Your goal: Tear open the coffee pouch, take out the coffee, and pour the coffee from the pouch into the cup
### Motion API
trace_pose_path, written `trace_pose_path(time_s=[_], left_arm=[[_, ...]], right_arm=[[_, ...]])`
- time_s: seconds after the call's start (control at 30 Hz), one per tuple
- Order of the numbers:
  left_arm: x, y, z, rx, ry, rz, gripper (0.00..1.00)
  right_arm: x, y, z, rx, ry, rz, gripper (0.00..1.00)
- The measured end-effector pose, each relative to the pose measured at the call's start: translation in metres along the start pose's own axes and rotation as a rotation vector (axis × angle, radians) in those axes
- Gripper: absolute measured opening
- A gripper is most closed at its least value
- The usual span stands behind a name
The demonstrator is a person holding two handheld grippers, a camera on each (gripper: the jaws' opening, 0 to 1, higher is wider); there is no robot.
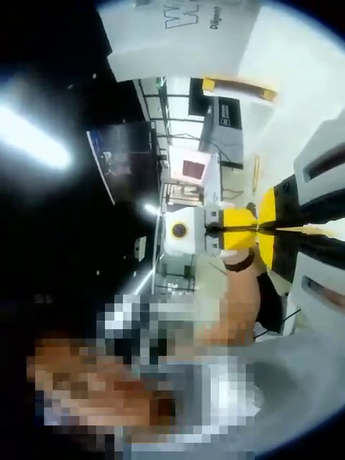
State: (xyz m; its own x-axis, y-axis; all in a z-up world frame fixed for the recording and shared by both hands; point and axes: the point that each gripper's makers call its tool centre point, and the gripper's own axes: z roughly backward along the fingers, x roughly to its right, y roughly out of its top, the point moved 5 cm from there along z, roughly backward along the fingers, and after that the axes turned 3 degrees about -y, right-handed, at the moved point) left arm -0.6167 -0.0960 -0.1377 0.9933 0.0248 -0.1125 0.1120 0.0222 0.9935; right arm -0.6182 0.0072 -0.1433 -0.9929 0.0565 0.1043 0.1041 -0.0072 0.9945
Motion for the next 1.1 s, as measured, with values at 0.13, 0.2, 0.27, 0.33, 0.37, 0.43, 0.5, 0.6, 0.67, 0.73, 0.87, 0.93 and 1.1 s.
trace_pose_path(time_s=[0.13, 0.2, 0.27, 0.33, 0.37, 0.43, 0.5, 0.6, 0.67, 0.73, 0.87, 0.93, 1.1], left_arm=[[0.0, 0.0, -0.001, 0.014, 0.004, 0.005, 0.02], [-0.001, 0.0, -0.002, 0.028, 0.002, 0.01, 0.02], [-0.001, 0.0, -0.002, 0.036, 0.001, 0.011, 0.02], [-0.001, 0.0, -0.003, 0.038, -0.001, 0.012, 0.03], [-0.001, -0.001, -0.003, 0.04, -0.003, 0.011, 0.03], [-0.001, -0.001, -0.005, 0.042, -0.007, 0.007, 0.04], [-0.001, -0.002, -0.005, 0.038, -0.008, -0.005, 0.04], [-0.001, -0.002, -0.007, 0.038, -0.008, -0.046, 0.04], [0.0, -0.001, -0.008, 0.037, -0.004, -0.075, 0.04], [0.002, 0.0, -0.008, 0.033, -0.006, -0.106, 0.03], [0.005, 0.006, -0.01, 0.016, 0.018, -0.217, 0.03], [0.005, 0.008, -0.012, -0.014, 0.054, -0.34, 0.02], [0.009, 0.011, -0.014, -0.097, 0.113, -0.541, 0.02]], right_arm=[[0.0, 0.0, -0.001, 0.029, -0.012, 0.0, 0.03], [0.0, 0.001, 0.0, 0.046, -0.011, -0.01, 0.03], [0.001, 0.001, 0.001, 0.056, -0.012, -0.029, 0.02], [0.001, 0.001, 0.001, 0.054, -0.019, -0.042, 0.02], [0.001, 0.001, 0.001, 0.052, -0.021, -0.048, 0.01], [0.002, 0.001, 0.002, 0.043, -0.019, -0.064, 0.01], [0.002, 0.0, 0.002, 0.033, -0.016, -0.074, 0.01], [0.003, 0.0, 0.003, 0.031, -0.012, -0.084, 0.01], [0.003, 0.0, 0.003, 0.032, -0.009, -0.085, 0.01], [0.003, 0.001, 0.004, 0.031, -0.002, -0.093, 0.01], [0.004, 0.004, 0.006, 0.049, 0.04, -0.152, 0.01], [0.007, 0.004, 0.007, 0.053, 0.063, -0.207, 0.01], [0.015, 0.002, 0.008, 0.065, 0.167, -0.335, 0.0]])
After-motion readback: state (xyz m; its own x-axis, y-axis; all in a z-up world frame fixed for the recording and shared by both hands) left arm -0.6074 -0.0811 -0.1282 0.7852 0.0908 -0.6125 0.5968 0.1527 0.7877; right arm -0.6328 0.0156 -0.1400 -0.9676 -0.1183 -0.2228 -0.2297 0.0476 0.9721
